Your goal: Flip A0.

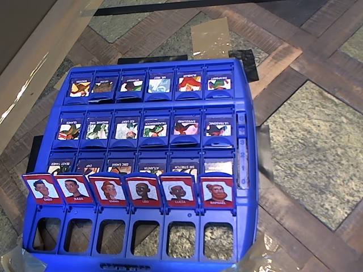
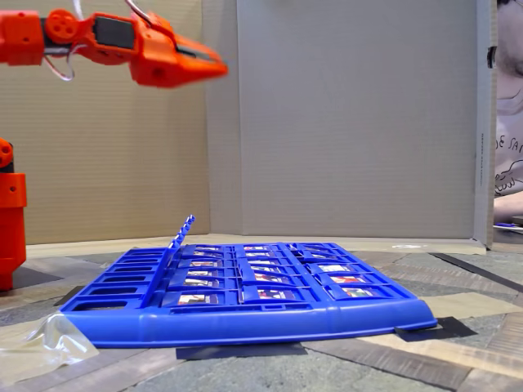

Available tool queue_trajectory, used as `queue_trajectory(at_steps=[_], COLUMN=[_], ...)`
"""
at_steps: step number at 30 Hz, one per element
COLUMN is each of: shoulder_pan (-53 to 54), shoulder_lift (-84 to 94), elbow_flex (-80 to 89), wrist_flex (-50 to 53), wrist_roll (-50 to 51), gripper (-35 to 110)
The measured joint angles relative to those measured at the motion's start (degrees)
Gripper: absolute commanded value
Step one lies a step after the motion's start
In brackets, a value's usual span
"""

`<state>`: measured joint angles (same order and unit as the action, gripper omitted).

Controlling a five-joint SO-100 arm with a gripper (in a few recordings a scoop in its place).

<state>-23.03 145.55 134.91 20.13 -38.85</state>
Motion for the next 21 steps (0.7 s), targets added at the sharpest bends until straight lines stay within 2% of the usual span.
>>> queue_trajectory(at_steps=[3, 8, 15, 21], shoulder_pan=[0.0, 1.6, 4.7, 4.6], shoulder_lift=[-6.2, -14.6, -21.6, -26.3], elbow_flex=[-4.6, -7.2, -8.4, -8.4], wrist_flex=[7.6, 13.4, 15.1, 14.3], wrist_roll=[1.1, -1.3, -3.7, 4.1], gripper=[0, 0, 0, 0])
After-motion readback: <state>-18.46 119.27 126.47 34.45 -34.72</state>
